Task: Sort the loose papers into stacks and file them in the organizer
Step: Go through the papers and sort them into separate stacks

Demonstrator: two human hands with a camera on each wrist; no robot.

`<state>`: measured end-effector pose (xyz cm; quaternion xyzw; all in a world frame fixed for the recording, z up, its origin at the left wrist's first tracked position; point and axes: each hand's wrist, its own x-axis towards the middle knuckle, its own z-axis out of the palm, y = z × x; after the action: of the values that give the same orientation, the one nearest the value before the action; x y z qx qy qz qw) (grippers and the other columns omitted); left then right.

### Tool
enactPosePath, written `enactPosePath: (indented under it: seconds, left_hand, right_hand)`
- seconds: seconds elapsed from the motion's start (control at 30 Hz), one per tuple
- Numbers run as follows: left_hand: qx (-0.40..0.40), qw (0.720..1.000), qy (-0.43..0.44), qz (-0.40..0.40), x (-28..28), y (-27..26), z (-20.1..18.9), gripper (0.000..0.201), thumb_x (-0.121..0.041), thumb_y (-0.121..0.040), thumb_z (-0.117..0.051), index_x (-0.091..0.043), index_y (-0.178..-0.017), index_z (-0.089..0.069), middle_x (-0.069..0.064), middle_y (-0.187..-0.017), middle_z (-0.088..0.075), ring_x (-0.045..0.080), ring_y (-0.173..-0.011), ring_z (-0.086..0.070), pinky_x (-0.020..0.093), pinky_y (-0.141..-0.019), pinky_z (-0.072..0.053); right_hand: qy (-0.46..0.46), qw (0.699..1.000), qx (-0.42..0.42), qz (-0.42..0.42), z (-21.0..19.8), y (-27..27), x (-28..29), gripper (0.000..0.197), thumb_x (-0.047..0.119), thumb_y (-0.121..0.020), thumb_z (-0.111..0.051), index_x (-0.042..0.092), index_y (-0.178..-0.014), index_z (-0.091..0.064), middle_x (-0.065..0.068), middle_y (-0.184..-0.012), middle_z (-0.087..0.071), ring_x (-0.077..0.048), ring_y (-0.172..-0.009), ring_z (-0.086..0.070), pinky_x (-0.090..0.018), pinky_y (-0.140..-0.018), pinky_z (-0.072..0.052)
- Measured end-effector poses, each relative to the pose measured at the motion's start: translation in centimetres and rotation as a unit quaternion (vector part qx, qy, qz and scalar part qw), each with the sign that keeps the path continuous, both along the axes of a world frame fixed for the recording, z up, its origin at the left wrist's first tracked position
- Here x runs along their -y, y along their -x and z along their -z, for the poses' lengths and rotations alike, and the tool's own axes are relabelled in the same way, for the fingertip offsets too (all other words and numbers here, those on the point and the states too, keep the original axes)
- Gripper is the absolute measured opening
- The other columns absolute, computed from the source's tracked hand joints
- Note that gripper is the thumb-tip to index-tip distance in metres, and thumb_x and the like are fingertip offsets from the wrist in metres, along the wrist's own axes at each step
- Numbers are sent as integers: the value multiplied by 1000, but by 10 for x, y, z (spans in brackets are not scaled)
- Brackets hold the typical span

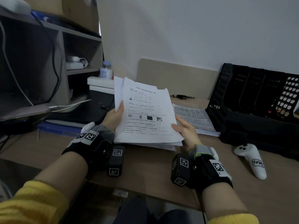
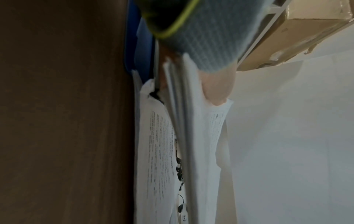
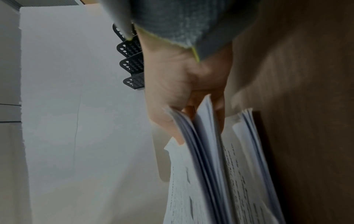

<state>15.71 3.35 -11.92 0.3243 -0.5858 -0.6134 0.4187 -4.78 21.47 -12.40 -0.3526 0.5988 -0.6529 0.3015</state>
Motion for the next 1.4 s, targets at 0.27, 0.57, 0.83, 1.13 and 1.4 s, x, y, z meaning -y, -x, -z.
enactPosePath:
  seconds: [0.27, 0.57, 0.83, 1.13, 1.4]
  left_hand:
    - [-8, 1000, -2, 1, -5, -1, 0, 32, -47, -97, -48, -19, -104, -62, -3, -103, -68, 11, -90, -65, 25, -82, -50]
    - [-11, 999, 1, 30, -8, -3, -2, 44, -46, -96, -49, -11, -118, -63, 4, -116, -68, 20, -106, -65, 35, -95, -50]
    - [-32, 999, -2, 29, -4, -3, 3, 39, -41, -96, -53, -10, -117, -64, 3, -109, -70, 18, -100, -66, 34, -93, -51]
    - [-45, 999, 16, 24, -1, 0, 6, 36, -32, -93, -60, -8, -120, -65, 5, -116, -68, 20, -105, -65, 33, -93, -50]
    - [-51, 998, 3, 27, 0, -1, 8, 26, -29, -94, -60, -10, -111, -66, 10, -116, -68, 25, -106, -65, 41, -98, -49]
  right_hand:
    - [34, 999, 17, 32, -5, -7, -4, 40, 7, -87, -66, 23, -123, -63, -5, -107, -73, -23, -93, -71, -40, -83, -58]
    - [-14, 995, -54, 78, -3, -7, 2, 21, 5, -91, -60, 12, -72, -53, -13, -82, -69, -25, -69, -66, -38, -69, -54]
    - [-28, 990, -91, 106, -5, -10, 1, 24, 11, -96, -51, 16, -75, -40, -10, -76, -53, -20, -67, -48, -31, -65, -40]
    - [-43, 988, -112, 101, -7, -14, -3, 34, 23, -100, -44, -5, -89, -59, -27, -101, -65, -38, -88, -61, -39, -81, -45]
    - [-64, 987, -113, 92, -10, -22, -7, 14, 17, -98, -49, 19, -92, -62, -4, -98, -70, -16, -83, -66, -27, -72, -54]
